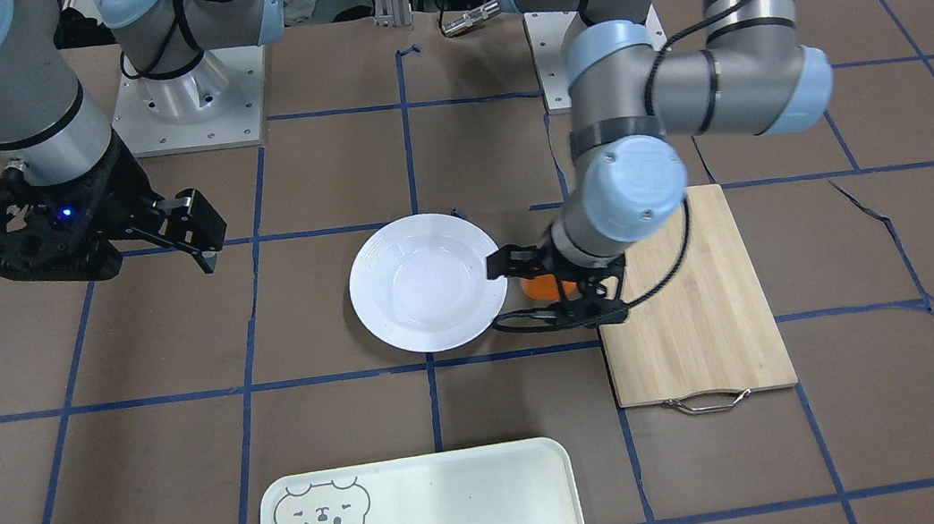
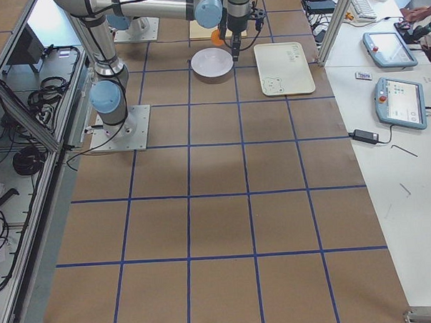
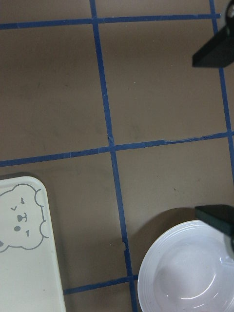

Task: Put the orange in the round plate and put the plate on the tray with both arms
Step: 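Carry the orange with the left gripper over the white plate, then open the left gripper to drop the orange onto the plate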

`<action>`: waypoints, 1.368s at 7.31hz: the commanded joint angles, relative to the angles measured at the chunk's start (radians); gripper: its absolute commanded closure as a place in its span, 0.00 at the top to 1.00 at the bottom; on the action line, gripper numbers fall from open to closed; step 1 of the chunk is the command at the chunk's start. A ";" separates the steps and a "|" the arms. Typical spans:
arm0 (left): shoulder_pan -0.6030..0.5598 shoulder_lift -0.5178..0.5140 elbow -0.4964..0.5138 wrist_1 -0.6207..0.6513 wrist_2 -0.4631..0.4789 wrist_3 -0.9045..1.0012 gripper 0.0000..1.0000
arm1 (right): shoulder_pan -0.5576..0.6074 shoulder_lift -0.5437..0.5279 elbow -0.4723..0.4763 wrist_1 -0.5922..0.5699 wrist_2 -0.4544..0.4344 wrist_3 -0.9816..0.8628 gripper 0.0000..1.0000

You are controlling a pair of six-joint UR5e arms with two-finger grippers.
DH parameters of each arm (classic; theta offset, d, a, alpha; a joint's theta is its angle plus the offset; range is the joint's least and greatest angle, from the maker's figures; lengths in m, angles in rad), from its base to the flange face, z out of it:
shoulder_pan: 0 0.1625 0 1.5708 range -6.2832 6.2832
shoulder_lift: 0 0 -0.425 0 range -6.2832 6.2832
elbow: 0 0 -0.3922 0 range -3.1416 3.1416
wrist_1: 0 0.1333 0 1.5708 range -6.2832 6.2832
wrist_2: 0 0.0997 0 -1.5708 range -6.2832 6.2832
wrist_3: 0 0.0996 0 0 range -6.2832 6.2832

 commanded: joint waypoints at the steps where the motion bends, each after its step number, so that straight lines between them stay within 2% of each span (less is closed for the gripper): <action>1: -0.082 -0.038 -0.059 0.079 -0.038 -0.124 0.00 | 0.000 -0.001 0.004 -0.002 0.001 0.000 1.00; 2: -0.082 -0.039 -0.096 0.162 -0.040 -0.132 0.10 | 0.000 -0.002 -0.001 0.000 0.012 0.003 1.00; 3: -0.082 -0.035 -0.093 0.206 -0.032 -0.130 0.99 | 0.000 -0.001 -0.007 -0.002 0.012 0.000 1.00; 5: -0.076 -0.003 -0.078 0.208 -0.026 -0.124 1.00 | 0.000 -0.004 -0.007 0.000 0.015 0.001 1.00; 7: -0.039 0.034 -0.012 0.139 0.057 -0.106 1.00 | 0.002 0.001 -0.001 -0.008 -0.001 0.018 1.00; 8: -0.012 0.074 0.049 0.034 0.060 -0.048 1.00 | -0.005 0.013 0.004 -0.009 0.012 0.017 1.00; 10: 0.053 0.163 0.182 -0.284 0.148 0.070 1.00 | -0.003 0.054 0.016 -0.015 0.036 0.015 1.00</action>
